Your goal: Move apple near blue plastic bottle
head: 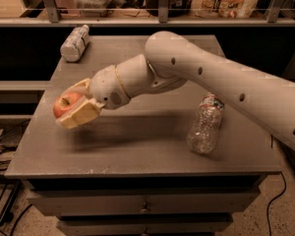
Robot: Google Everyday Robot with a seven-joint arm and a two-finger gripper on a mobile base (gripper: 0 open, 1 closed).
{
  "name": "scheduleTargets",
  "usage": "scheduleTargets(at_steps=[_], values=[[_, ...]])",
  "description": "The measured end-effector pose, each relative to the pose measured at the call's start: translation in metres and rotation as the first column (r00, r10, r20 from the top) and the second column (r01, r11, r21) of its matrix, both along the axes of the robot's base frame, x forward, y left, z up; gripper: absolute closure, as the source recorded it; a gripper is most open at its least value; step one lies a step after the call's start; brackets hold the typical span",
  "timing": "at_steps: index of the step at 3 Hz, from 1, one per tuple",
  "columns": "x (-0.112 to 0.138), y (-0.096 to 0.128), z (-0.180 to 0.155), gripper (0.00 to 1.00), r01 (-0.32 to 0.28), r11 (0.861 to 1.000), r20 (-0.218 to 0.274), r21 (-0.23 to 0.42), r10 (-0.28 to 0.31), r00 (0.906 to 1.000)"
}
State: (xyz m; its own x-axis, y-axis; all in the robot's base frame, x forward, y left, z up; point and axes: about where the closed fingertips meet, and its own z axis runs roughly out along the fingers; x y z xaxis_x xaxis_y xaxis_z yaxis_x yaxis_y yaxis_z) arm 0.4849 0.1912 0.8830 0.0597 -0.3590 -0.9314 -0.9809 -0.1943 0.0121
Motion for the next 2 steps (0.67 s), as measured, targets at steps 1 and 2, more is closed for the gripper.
scheduleTargets(at_steps=[1,2], values=[[0.0729,-0.0412,0.0249,1.00,0.163,0.987,0.034,0.008,-0.163,0.9861],[0.0737,-0.0415,0.0268,1.00,0.164,0.986,0.038,0.011,-0.164,0.9857]])
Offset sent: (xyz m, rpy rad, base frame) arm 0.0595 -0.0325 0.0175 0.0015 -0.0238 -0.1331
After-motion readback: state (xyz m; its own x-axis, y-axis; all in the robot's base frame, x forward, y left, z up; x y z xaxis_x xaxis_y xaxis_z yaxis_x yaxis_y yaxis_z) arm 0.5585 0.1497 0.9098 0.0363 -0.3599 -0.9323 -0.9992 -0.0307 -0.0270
